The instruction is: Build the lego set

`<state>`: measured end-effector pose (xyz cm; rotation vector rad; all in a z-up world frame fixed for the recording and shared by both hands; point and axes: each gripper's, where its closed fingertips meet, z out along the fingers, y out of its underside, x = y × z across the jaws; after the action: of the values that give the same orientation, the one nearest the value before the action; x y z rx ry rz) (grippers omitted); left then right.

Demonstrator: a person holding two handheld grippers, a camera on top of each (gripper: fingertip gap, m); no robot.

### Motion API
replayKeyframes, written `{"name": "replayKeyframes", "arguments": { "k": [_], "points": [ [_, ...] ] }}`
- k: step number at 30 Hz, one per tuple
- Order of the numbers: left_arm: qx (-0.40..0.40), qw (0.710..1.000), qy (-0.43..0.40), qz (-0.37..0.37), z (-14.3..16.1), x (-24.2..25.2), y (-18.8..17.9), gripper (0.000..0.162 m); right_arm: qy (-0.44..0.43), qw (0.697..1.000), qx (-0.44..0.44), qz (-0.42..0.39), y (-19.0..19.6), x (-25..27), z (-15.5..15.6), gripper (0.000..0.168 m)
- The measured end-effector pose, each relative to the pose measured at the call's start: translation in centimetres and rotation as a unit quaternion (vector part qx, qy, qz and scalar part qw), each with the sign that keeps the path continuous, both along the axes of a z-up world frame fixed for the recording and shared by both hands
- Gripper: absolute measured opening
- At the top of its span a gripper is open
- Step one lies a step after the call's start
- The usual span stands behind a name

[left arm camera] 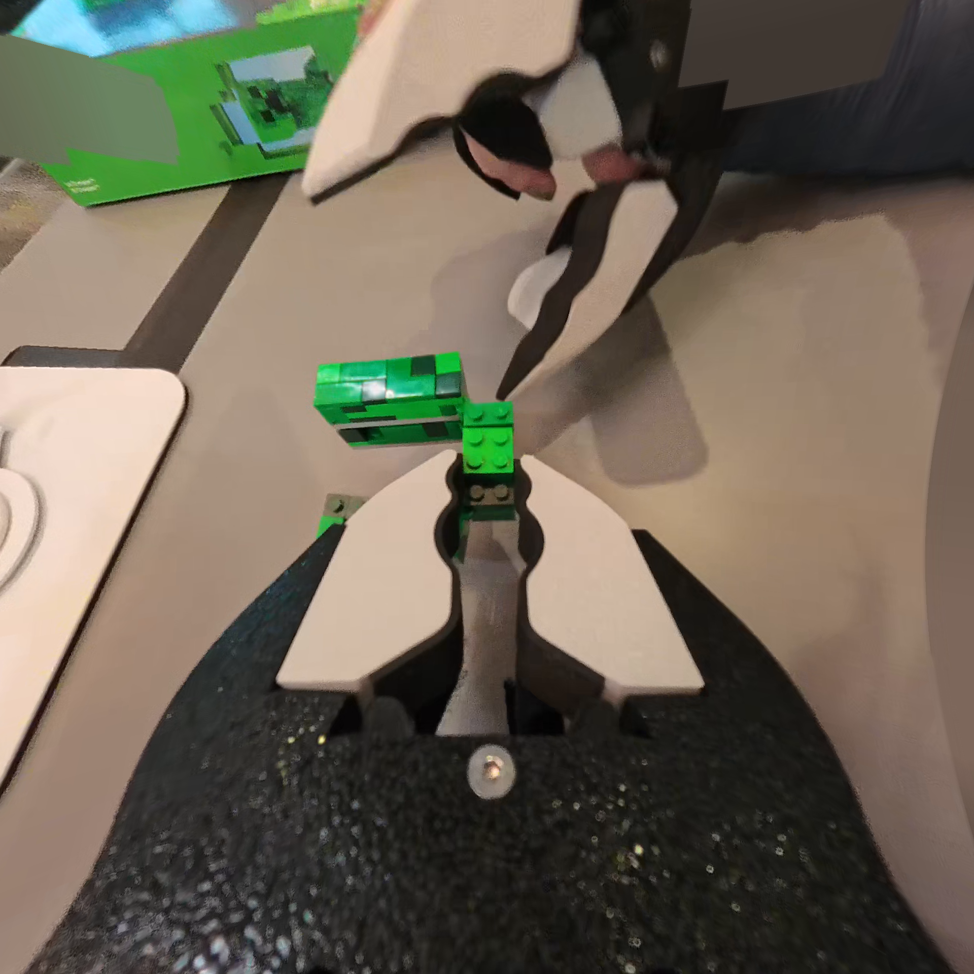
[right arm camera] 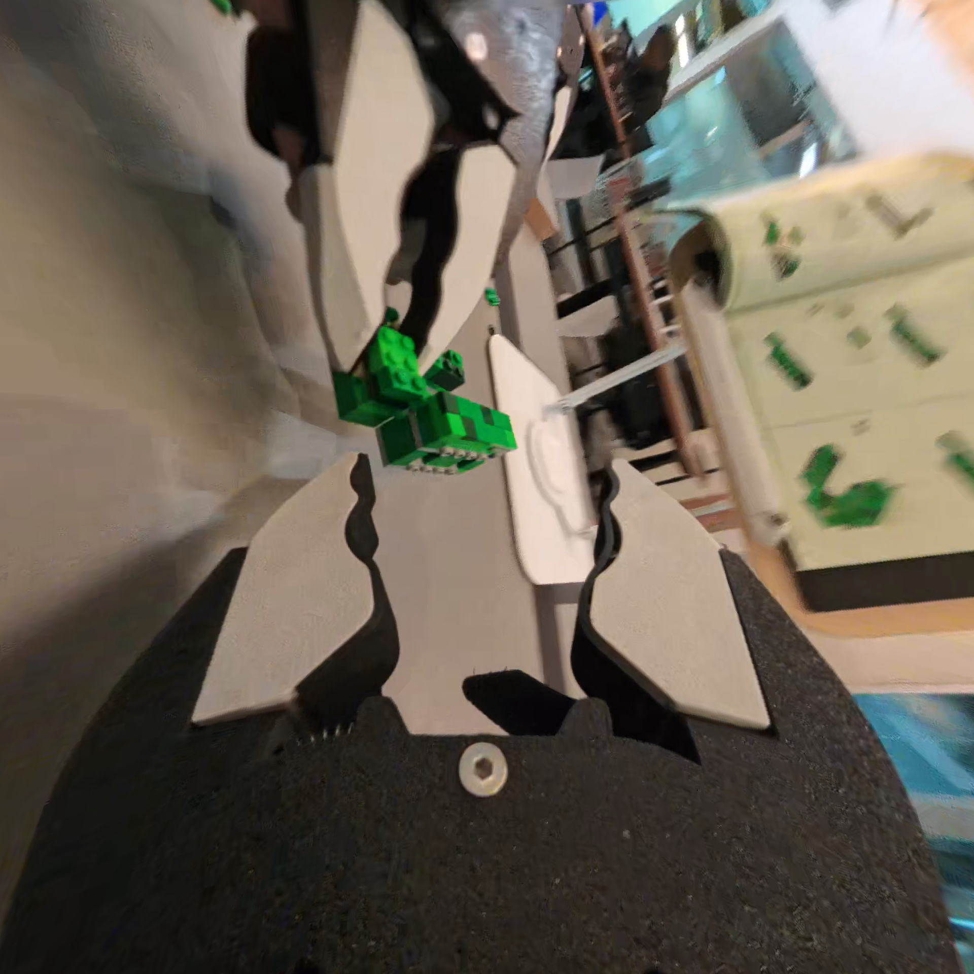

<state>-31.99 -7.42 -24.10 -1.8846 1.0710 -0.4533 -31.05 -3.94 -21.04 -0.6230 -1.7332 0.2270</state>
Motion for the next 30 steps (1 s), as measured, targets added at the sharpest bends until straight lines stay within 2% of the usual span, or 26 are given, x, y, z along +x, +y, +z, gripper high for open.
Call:
{"name": "replayKeyframes", "arguments": {
  "k": [4, 8, 12, 16, 30],
  "points": [
    [-0.008, 1.000, -0.026, 0.003, 1.6, -0.3, -0.4, 0.016, 0.005, 0.989, 0.150, -0.014, -0.6, -1.0, 0.2, 0.088],
    [-0.015, 0.999, -0.037, -0.016, 2.7, 0.2, -1.1, 0.016, 0.009, 0.976, 0.214, -0.023, -0.4, -1.8, -0.2, 0.087],
    [-0.019, 0.999, -0.036, -0.033, 3.0, 0.8, -1.7, 0.016, 0.035, 0.966, 0.256, -0.010, -0.9, -2.0, 0.4, 0.062],
    [-0.020, 0.998, -0.029, -0.044, 3.0, 1.2, -2.0, 0.016, 0.055, 0.958, 0.283, -0.002, -1.5, -2.0, 0.8, 0.039],
    [-0.035, 0.998, -0.028, -0.047, 2.5, 1.2, -2.2, 0.017, 0.000, 0.968, 0.250, 0.003, -1.5, -1.9, -0.2, 0.039]
  ]
}}
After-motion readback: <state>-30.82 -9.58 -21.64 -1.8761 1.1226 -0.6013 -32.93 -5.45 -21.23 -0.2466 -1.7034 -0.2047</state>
